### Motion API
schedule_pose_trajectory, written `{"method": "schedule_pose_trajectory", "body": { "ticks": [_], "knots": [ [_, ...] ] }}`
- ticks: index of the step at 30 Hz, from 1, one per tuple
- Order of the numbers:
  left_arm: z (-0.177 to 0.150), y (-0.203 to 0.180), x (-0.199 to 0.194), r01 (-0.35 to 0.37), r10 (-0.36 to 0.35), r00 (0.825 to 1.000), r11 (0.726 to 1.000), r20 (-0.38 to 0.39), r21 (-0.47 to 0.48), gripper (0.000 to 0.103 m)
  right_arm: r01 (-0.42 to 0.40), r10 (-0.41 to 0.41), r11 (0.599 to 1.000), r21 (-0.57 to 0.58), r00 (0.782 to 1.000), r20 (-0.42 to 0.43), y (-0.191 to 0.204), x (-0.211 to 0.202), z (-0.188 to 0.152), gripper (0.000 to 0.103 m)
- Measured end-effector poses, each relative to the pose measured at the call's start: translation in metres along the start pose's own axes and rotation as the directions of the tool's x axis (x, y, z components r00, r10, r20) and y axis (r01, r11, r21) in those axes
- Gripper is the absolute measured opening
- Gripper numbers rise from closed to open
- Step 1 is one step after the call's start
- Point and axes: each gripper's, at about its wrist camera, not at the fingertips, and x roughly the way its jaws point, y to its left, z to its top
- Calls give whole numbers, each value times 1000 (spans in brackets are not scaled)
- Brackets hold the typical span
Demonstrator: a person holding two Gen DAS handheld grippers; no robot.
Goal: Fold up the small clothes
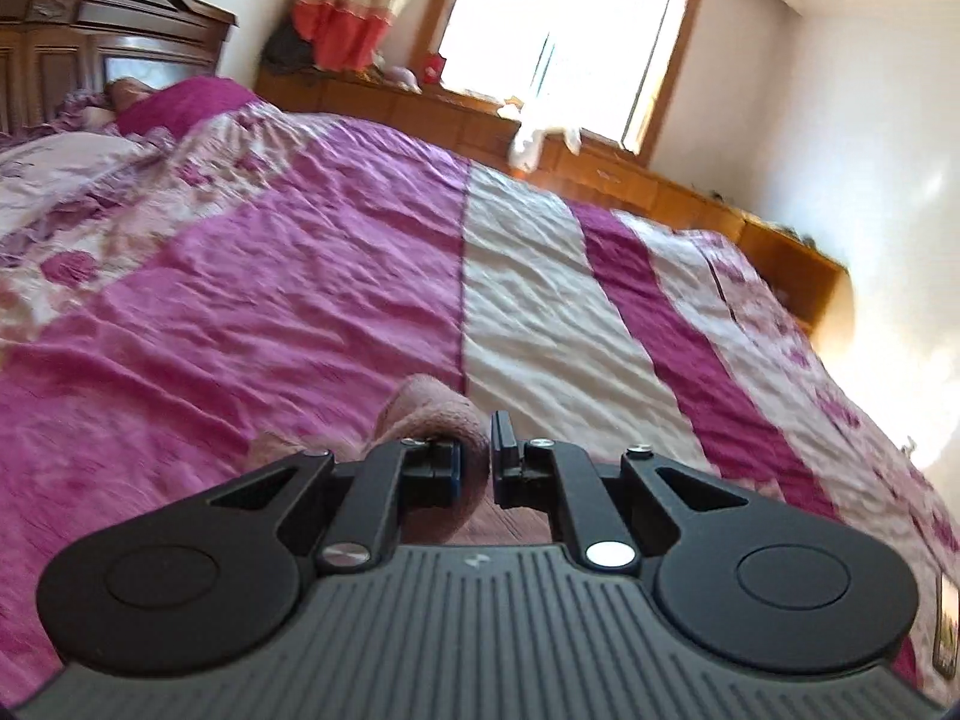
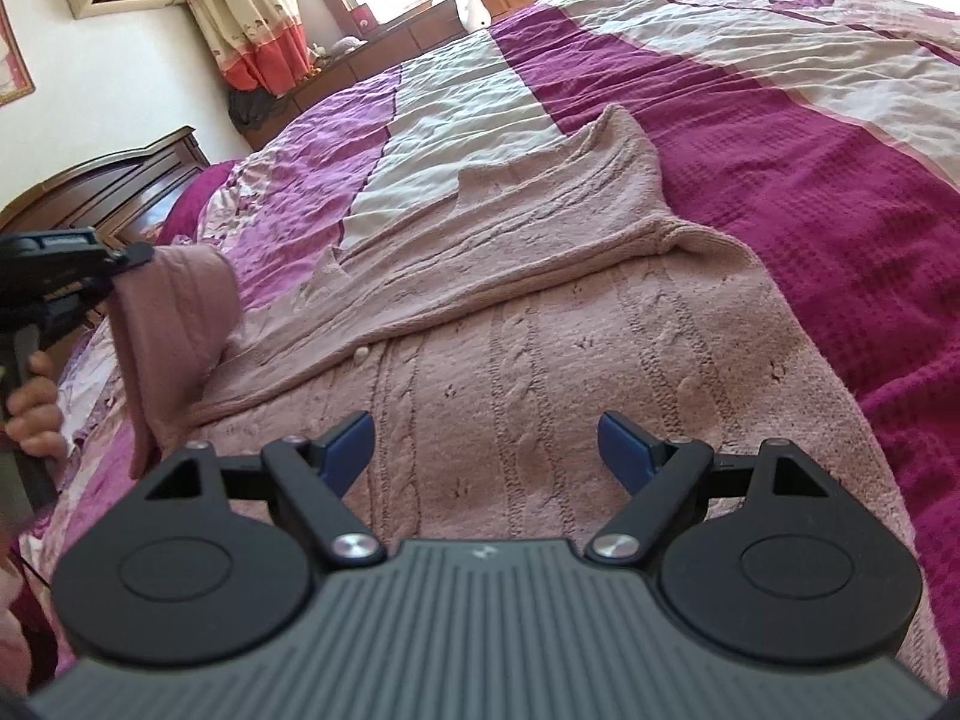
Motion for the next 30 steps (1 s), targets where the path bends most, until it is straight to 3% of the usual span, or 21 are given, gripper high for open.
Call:
{"method": "schedule_pose_trajectory", "body": {
  "ticks": [6,12,14,15,16,19,24,30],
  "knots": [
    [-41,-30,33,12,0,992,996,-124,93,10,-1,1,1000,5,1000,-7,-4,4,-1,83],
    [-73,-35,63,-10,41,963,993,-267,116,12,-5,5,1000,3,1000,-12,-7,7,-2,83],
    [-79,-32,72,-23,52,946,995,-319,96,24,-6,6,1000,4,1000,-14,-8,8,-3,83],
    [-82,-30,75,-24,51,939,996,-339,84,38,-7,7,1000,5,1000,-14,-8,9,-3,83],
    [-84,-29,76,-21,46,937,997,-346,75,49,-6,7,1000,4,1000,-14,-8,9,-3,83],
    [-85,-29,72,-13,41,940,996,-340,85,66,-5,5,1000,-9,1000,-13,-7,9,-3,83],
    [-77,-25,46,-40,68,940,995,-334,90,77,2,-2,1000,-22,1000,-11,-5,9,-4,83],
    [-62,-6,8,-147,181,930,981,-320,129,79,-22,22,999,-42,1000,-12,8,6,3,83]
  ]
}}
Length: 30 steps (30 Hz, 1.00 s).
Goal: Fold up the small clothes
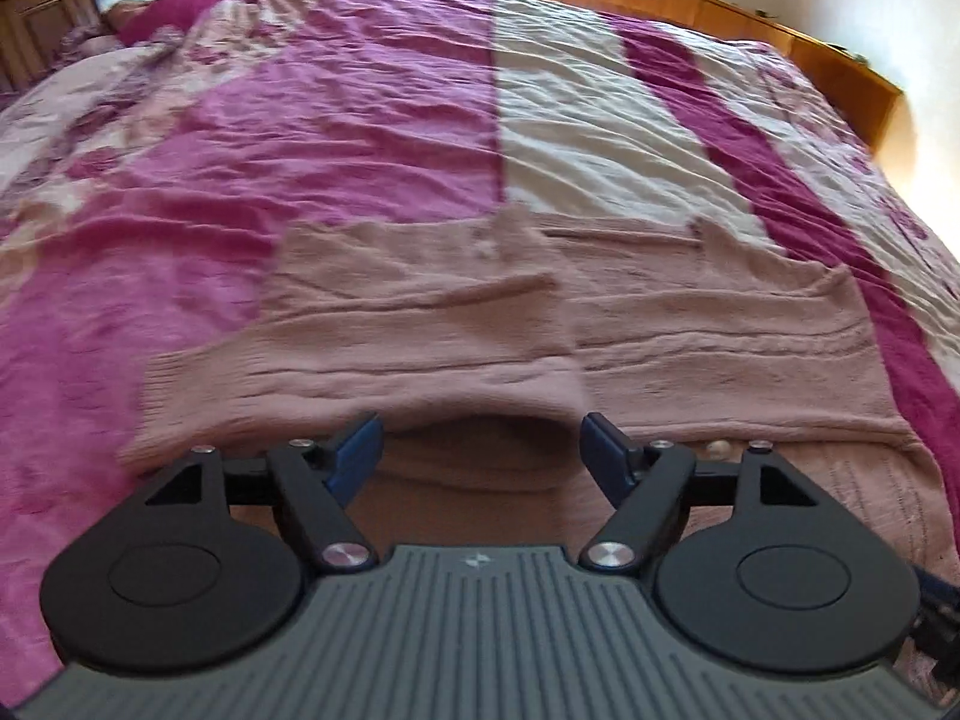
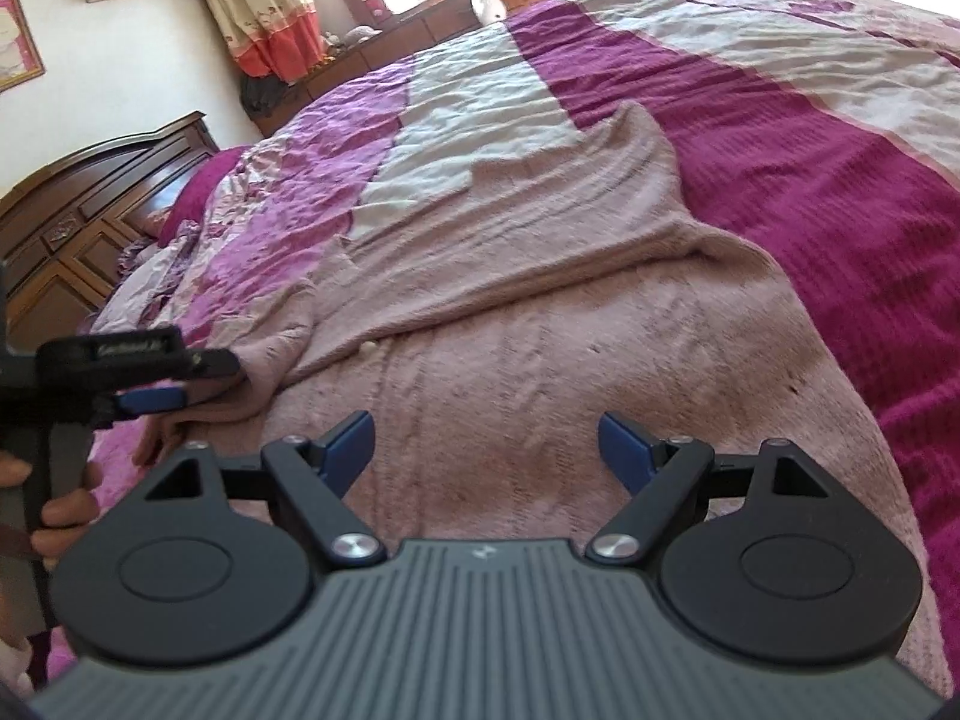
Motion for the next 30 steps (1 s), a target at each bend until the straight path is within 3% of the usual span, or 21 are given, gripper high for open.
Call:
{"method": "schedule_pose_trajectory", "body": {
  "ticks": [6,15,19,26,30],
  "knots": [
    [-1,38,-26,-96,93,995,994,-45,-61,82,-68,68,995,-71,998,-7,31,3,14,83],
    [-18,91,-41,-189,175,977,975,-124,-115,83,-219,209,959,-179,975,-76,107,24,26,83],
    [-25,115,-43,-238,220,965,964,-145,-122,83,-295,275,929,-225,954,-118,144,38,26,83],
    [-36,151,-45,-288,259,948,945,-185,-155,83,-340,295,876,-343,939,-178,202,67,18,83],
    [-44,170,-46,-327,292,935,931,-204,-164,83,-359,290,814,-456,932,-217,234,81,10,83]
  ]
}}
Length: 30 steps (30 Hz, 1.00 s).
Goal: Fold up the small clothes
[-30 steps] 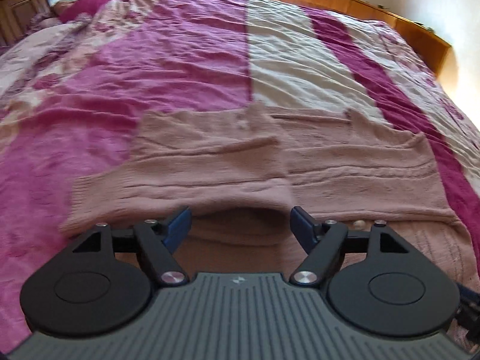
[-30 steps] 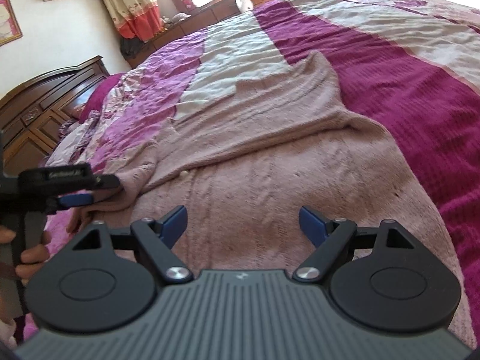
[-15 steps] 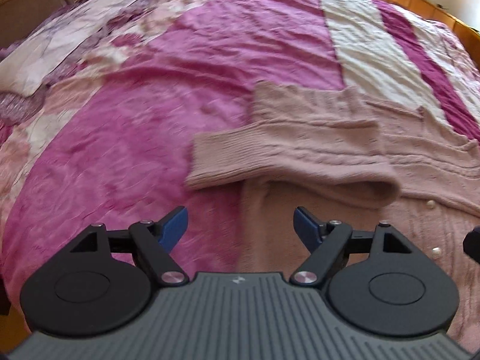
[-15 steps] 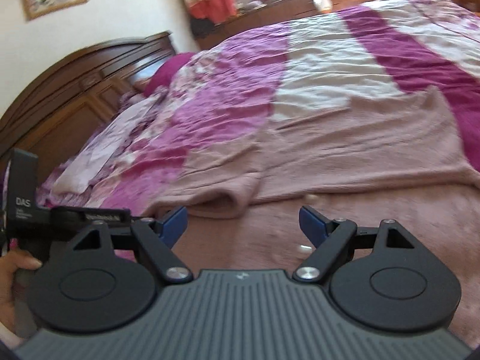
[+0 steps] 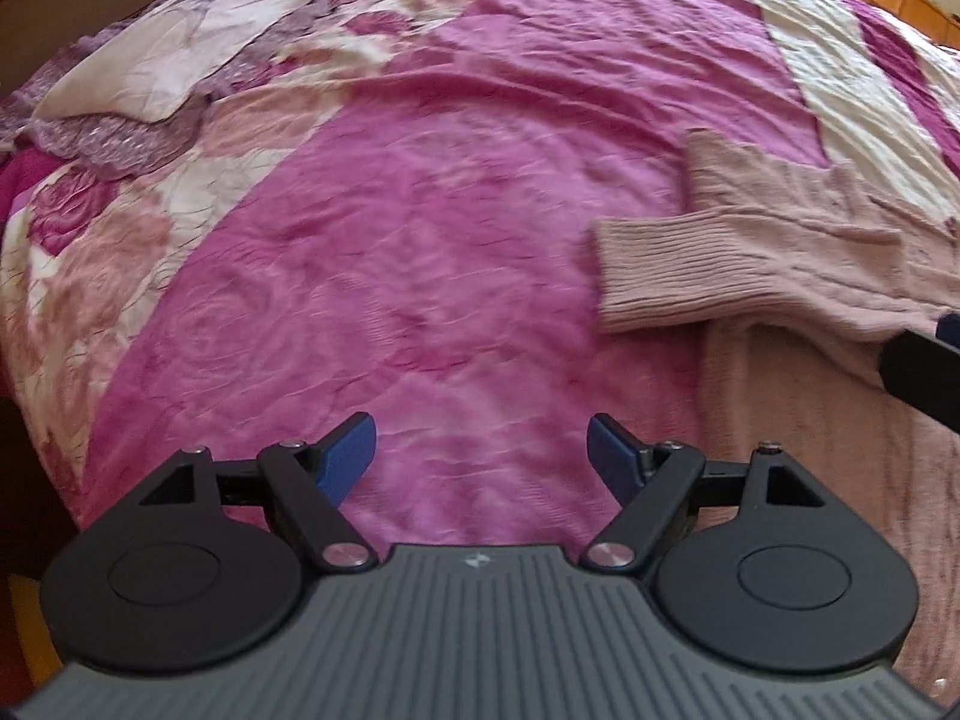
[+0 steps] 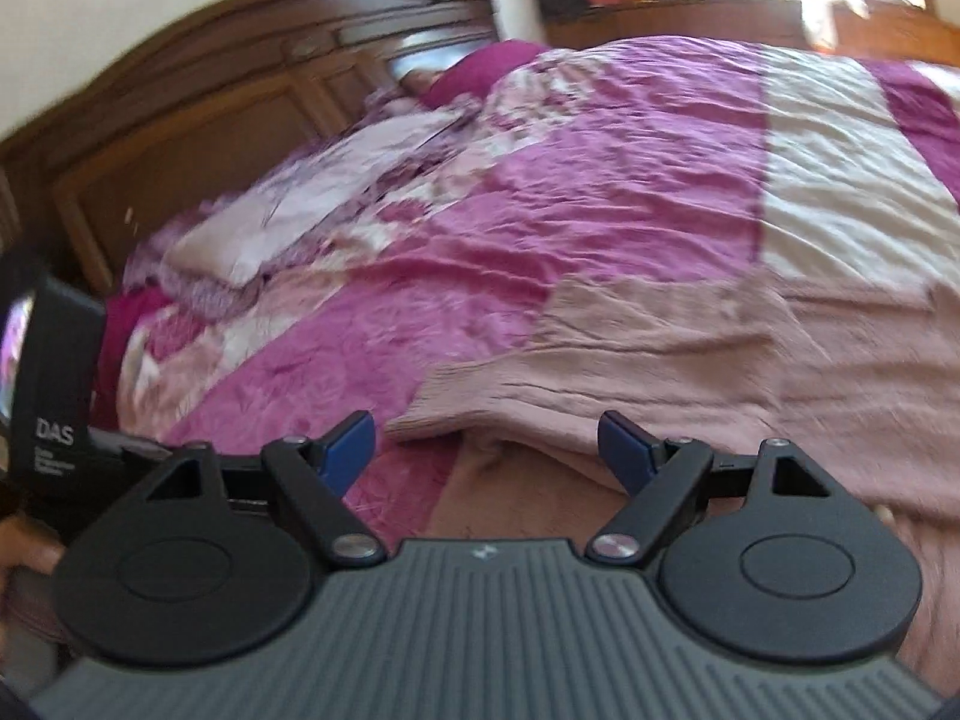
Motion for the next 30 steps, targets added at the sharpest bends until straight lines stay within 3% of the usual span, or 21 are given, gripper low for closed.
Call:
{"method": "schedule_pose_trajectory", "body": {
  "ticks": [4,9,14,17,19,20,23,25,30],
  "knots": [
    [-2,15,6,-12,12,1000,999,-14,-32,83,8,-11,992,-124,1000,-27,18,22,3,83],
    [-3,27,13,-18,16,999,998,-28,-65,83,17,-33,984,-176,996,-88,28,52,4,83],
    [-4,33,18,-8,6,1000,997,-30,-78,83,70,-111,948,-309,987,-116,37,77,-2,82],
    [-3,34,20,-3,0,1000,996,-28,-85,83,99,-150,929,-357,981,-119,38,88,-5,69],
    [-3,34,20,0,-2,1000,996,-25,-89,83,132,-184,917,-376,977,-104,38,93,-6,45],
    [-3,34,20,1,-3,1000,996,-24,-91,83,140,-189,916,-375,977,-97,37,94,-6,39],
    [-3,34,20,0,-2,1000,997,-21,-83,83,108,-140,948,-301,986,-89,28,89,-1,28],
    [-3,33,20,-2,1,1000,997,-19,-77,83,98,-117,961,-258,991,-59,22,80,4,10],
    [0,28,13,29,-30,1000,996,-1,-79,83,122,-117,977,-175,992,36,6,55,22,10]
  ]
}}
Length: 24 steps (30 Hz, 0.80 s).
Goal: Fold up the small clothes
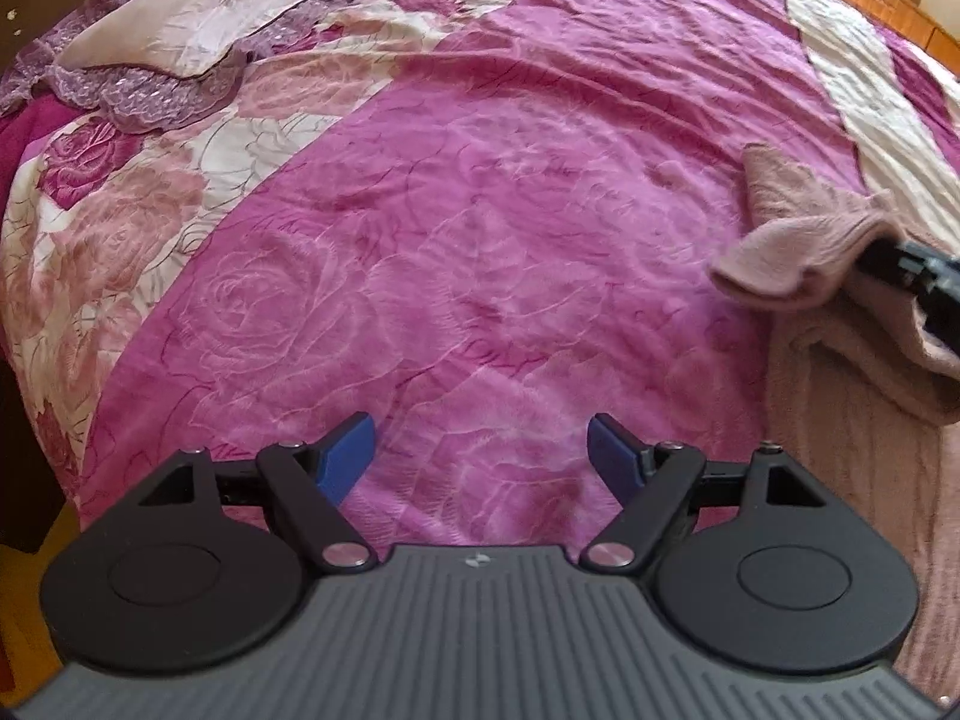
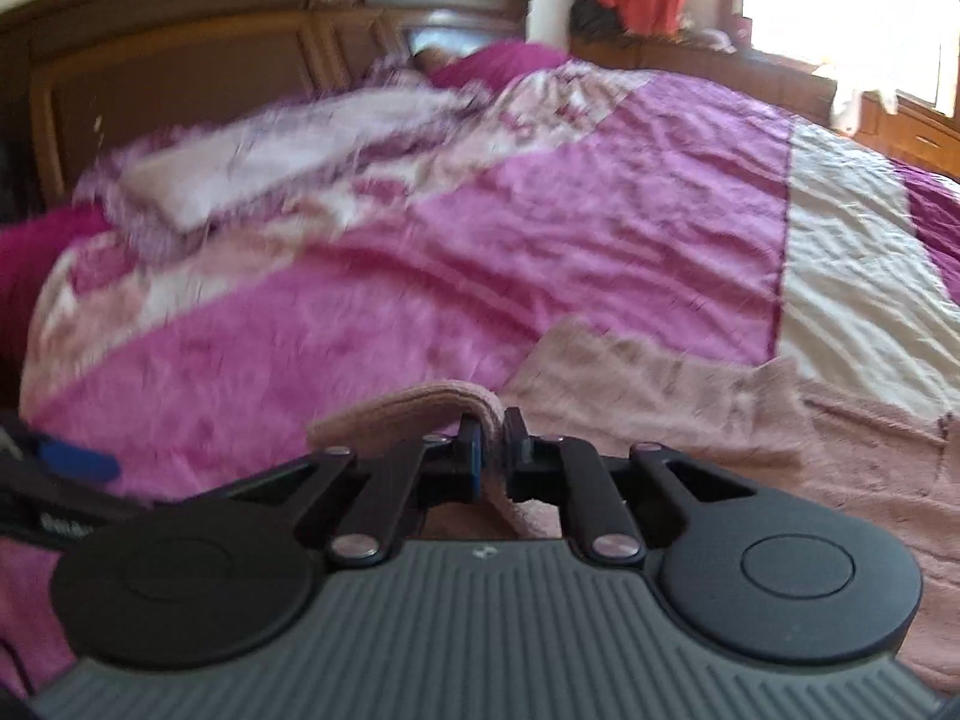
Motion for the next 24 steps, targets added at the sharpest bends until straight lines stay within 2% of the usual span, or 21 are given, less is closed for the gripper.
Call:
{"method": "schedule_pose_trajectory", "body": {
  "ticks": [8,14,20,24],
  "knots": [
    [10,-28,-16,62,-64,997,997,44,38,83,84,-90,995,54,990,105,-42,-40,18,10],
    [26,-62,-21,104,-113,990,990,88,96,83,187,-205,974,125,968,143,-84,-70,9,10],
    [41,-101,-12,166,-180,979,976,92,139,83,280,-312,930,238,944,105,-133,-91,-20,10],
    [45,-126,0,160,-179,979,970,94,181,83,339,-371,884,322,928,41,-163,-98,-49,10]
  ]
}}
